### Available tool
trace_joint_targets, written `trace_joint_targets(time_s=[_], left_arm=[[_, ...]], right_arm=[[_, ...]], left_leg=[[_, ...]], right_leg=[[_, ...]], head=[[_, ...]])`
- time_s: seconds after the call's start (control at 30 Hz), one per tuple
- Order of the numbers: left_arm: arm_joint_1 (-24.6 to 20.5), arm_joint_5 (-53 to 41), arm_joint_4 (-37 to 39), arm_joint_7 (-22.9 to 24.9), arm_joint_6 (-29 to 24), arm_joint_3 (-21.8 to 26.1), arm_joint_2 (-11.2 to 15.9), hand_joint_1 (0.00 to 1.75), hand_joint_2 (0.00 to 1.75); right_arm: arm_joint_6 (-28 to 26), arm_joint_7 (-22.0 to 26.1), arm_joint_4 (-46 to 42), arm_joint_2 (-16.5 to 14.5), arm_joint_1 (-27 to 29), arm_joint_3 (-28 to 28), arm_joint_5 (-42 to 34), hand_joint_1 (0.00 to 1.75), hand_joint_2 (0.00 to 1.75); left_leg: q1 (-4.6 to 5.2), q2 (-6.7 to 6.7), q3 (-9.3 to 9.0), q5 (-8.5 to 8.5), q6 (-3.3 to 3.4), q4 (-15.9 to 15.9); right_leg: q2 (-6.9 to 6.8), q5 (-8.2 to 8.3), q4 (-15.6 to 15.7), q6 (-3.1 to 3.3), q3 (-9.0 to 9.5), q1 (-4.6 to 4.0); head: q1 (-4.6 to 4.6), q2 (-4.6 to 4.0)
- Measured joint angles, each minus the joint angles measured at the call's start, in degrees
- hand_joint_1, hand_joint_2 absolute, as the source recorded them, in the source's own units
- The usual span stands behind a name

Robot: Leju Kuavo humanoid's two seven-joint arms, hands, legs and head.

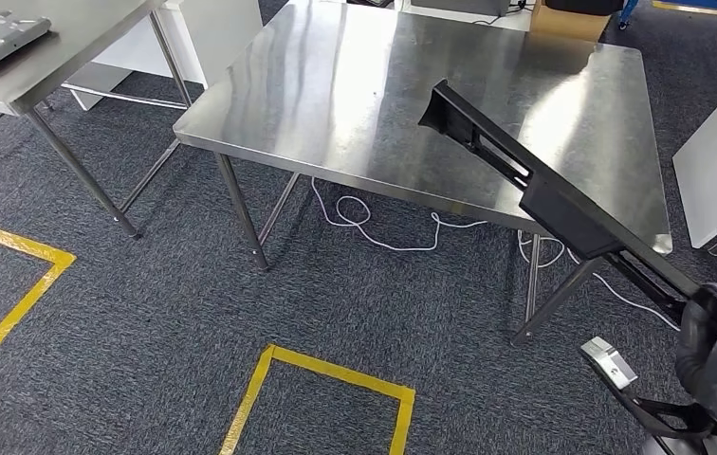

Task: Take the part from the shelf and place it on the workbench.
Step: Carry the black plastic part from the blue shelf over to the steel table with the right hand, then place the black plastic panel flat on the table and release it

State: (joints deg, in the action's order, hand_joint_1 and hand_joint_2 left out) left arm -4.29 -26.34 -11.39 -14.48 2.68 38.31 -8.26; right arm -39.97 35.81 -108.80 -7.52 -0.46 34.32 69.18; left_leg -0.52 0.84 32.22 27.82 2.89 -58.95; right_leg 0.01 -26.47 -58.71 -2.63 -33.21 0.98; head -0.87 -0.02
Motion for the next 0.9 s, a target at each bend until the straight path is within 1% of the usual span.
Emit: trace_joint_targets(time_s=[0.07, 0.13, 0.23, 0.27, 0.3, 0.33, 0.4, 0.43, 0.47, 0.5, 0.53, 0.57, 0.6, 0.63, 0.67, 0.7, 0.73, 0.77, 0.8, 0.83, 0.87, 0.9], left_arm=[[-0.1, 0.3, 0.0, 0.3, 0.2, 0.6, 0.1, 0.0, 1.75], [-0.1, 0.4, 0.0, 0.4, 0.2, 0.9, 0.1, 0.0, 1.75], [-0.2, 0.5, 0.0, 0.6, 0.4, 1.5, 0.1, 0.0, 1.75], [-0.2, 0.6, 0.0, 0.6, 0.5, 1.7, 0.2, 0.0, 1.75], [-0.2, 0.7, 0.0, 0.6, 0.5, 1.9, 0.3, 0.0, 1.75], [-0.2, 0.8, 0.0, 0.6, 0.6, 2.1, 0.4, 0.0, 1.75], [-0.3, 1.0, 0.0, 0.6, 0.7, 2.2, 0.4, 0.0, 1.75], [-0.3, 1.0, 0.0, 0.6, 0.7, 2.3, 0.4, 0.0, 1.75], [-0.3, 1.0, 0.0, 0.6, 0.7, 2.3, 0.3, 0.0, 1.75], [-0.3, 1.0, 0.0, 0.7, 0.6, 2.4, 0.3, 0.0, 1.75], [-0.2, 1.0, 0.0, 0.7, 0.5, 2.5, 0.3, 0.0, 1.75], [-0.2, 1.0, 0.0, 0.7, 0.4, 2.6, 0.3, 0.0, 1.75], [-0.1, 1.0, 0.0, 0.8, 0.3, 2.6, 0.3, 0.0, 1.75], [0.0, 1.0, 0.0, 0.8, 0.2, 2.7, 0.3, 0.0, 1.75], [0.1, 1.0, 0.0, 0.8, 0.2, 2.8, 0.3, 0.0, 1.75], [0.2, 1.0, 0.0, 0.8, 0.2, 2.9, 0.4, 0.0, 1.75], [0.2, 1.0, 0.0, 0.8, 0.2, 3.1, 0.5, 0.0, 1.75], [0.2, 1.0, 0.0, 0.9, 0.2, 3.2, 0.6, 0.0, 1.75], [0.2, 1.0, 0.0, 0.9, 0.2, 3.3, 0.6, 0.0, 1.75], [0.2, 1.0, 0.0, 0.9, 0.2, 3.3, 0.6, 0.0, 1.75], [0.1, 1.0, 0.0, 0.9, 0.2, 3.3, 0.5, 0.0, 1.75], [0.1, 1.0, 0.0, 0.9, 0.2, 3.4, 0.4, 0.0, 1.75]], right_arm=[[0.0, 0.1, 0.0, -0.1, -0.2, -0.1, 0.0, 1.75, 1.75], [0.0, 0.4, 0.0, -0.2, -0.2, -0.2, 0.0, 1.75, 1.75], [0.0, 0.7, 0.0, -0.2, -0.2, -0.3, 0.1, 1.75, 1.75], [0.0, 0.8, 0.0, -0.3, -0.2, -0.4, 0.2, 1.75, 1.75], [0.0, 0.9, 0.0, -0.3, -0.2, -0.6, 0.3, 1.75, 1.75], [0.0, 1.0, -0.1, -0.3, -0.2, -0.8, 0.4, 1.75, 1.75], [0.0, 1.0, -0.1, -0.2, -0.3, -1.2, 0.3, 1.75, 1.75], [0.0, 1.0, -0.1, 0.0, -0.3, -1.4, 0.1, 1.75, 1.75], [0.0, 1.0, -0.1, 0.4, -0.2, -1.5, -0.2, 1.75, 1.75], [0.0, 1.0, 0.0, 0.7, -0.1, -1.6, -0.6, 1.75, 1.75], [0.0, 1.0, 0.0, 1.1, 0.1, -1.6, -1.0, 1.75, 1.75], [0.0, 1.0, 0.1, 1.4, 0.4, -1.7, -1.4, 1.75, 1.75], [0.0, 1.0, 0.2, 1.7, 0.6, -1.8, -1.7, 1.75, 1.75], [0.0, 1.0, 0.4, 2.0, 0.7, -1.8, -1.9, 1.75, 1.75], [0.0, 1.0, 0.6, 2.3, 0.7, -1.9, -2.0, 1.75, 1.75], [0.0, 1.1, 0.8, 2.5, 0.7, -2.0, -2.1, 1.75, 1.75], [0.0, 1.1, 0.9, 2.8, 0.8, -2.2, -2.2, 1.75, 1.75], [0.0, 1.1, 1.0, 2.9, 0.8, -2.3, -2.3, 1.75, 1.75], [0.0, 1.1, 1.1, 3.0, 0.9, -2.4, -2.3, 1.75, 1.75], [0.0, 1.1, 1.1, 3.1, 1.0, -2.4, -2.3, 1.75, 1.75], [0.0, 1.1, 1.1, 3.3, 1.0, -2.5, -2.2, 1.75, 1.75], [0.0, 1.1, 1.1, 3.4, 0.9, -2.5, -2.2, 1.75, 1.75]], left_leg=[[-0.08, 0.0, -0.1, -0.08, -0.14, 0.2], [-0.12, 0.0, -0.16, -0.16, -0.28, 0.3], [-0.18, 0.01, -0.18, -0.21, -0.62, 0.4], [-0.16, 0.01, -0.14, -0.18, -0.64, 0.3], [-0.09, 0.01, -0.12, -0.18, -0.55, 0.3], [0.0, 0.01, -0.24, -0.23, -0.32, 0.7], [-0.21, 0.07, -1.32, -1.01, 0.05, 2.6], [-0.38, 0.14, -1.92, -1.42, 0.15, 3.7], [-0.58, 0.22, -2.37, -1.79, 0.11, 4.3], [-0.59, 0.26, -2.49, -1.85, 0.1, 4.5], [-0.63, 0.3, -2.49, -1.83, 0.06, 4.5], [-0.69, 0.3, -2.53, -1.75, -0.1, 4.4], [-0.83, 0.3, -2.61, -1.6, -0.37, 4.4], [-1.07, 0.29, -2.74, -1.36, -0.81, 4.3], [-1.38, 0.29, -2.86, -0.98, -1.44, 3.9], [-1.6, 0.28, -2.79, -0.43, -2.22, 3.4], [-1.81, 0.29, -2.63, 0.28, -3.0, 2.5], [-1.98, 0.29, -2.46, 0.88, -3.65, 1.9], [-2.08, 0.29, -2.34, 1.33, -4.1, 1.5], [-2.33, 0.31, -2.42, 1.62, -4.37, 1.3], [-2.65, 0.34, -2.69, 1.81, -4.62, 1.5], [-2.94, 0.32, -2.76, 2.27, -4.7, 1.0]], right_leg=[[0.0, -0.02, 0.0, 0.18, 0.02, -0.12], [0.0, -0.02, 0.0, 0.21, 0.03, -0.19], [0.0, 0.01, 0.0, 0.65, 0.03, -0.28], [-0.01, 0.07, 0.1, 0.74, 0.04, -0.14], [-0.01, 0.16, 0.2, 0.67, 0.1, 0.02], [-0.02, 0.27, 0.6, 0.52, 0.26, 0.1], [-0.04, 0.25, 0.6, 0.34, 0.26, 0.18], [-0.04, -0.32, -0.5, 0.35, -0.31, 0.16], [-0.04, -1.32, -3.0, 0.38, -1.57, 0.27], [-0.02, -2.61, -6.4, 0.29, -3.3, 0.44], [-0.02, -3.75, -10.0, 0.08, -5.27, 0.71], [-0.02, -4.26, -12.7, -0.34, -6.82, 1.11], [-0.04, -3.88, -13.4, -1.04, -7.45, 1.63], [-0.09, -2.68, -12.0, -1.97, -6.96, 2.24], [-0.27, -0.97, -8.6, -3.09, -5.49, 2.95], [-0.42, 0.18, -5.3, -4.11, -3.81, 3.4], [-0.36, 0.77, -2.6, -4.26, -2.46, 3.59], [-0.3, 0.71, -1.3, -3.84, -1.69, 3.51], [-0.08, 0.14, -1.2, -2.95, -1.51, 3.16], [0.18, -0.18, -1.4, -1.82, -1.5, 2.83], [0.31, -0.46, -1.6, -1.07, -1.33, 2.54], [0.46, -0.73, -1.6, -0.44, -1.04, 2.33]], head=[[0.01, 0.0], [0.01, 0.0], [0.01, 0.0], [0.0, 0.0], [0.01, 0.0], [0.08, 0.0], [0.12, 0.0], [0.1, 0.0], [-0.01, 0.0], [-0.06, 0.0], [-0.12, 0.0], [-0.17, 0.0], [-0.2, 0.0], [-0.26, 0.0], [-0.32, 0.0], [-0.45, 0.0], [-0.54, 0.0], [-0.58, 0.0], [-0.59, 0.0], [-0.5, 0.0], [-0.35, 0.0], [-0.22, 0.0]])
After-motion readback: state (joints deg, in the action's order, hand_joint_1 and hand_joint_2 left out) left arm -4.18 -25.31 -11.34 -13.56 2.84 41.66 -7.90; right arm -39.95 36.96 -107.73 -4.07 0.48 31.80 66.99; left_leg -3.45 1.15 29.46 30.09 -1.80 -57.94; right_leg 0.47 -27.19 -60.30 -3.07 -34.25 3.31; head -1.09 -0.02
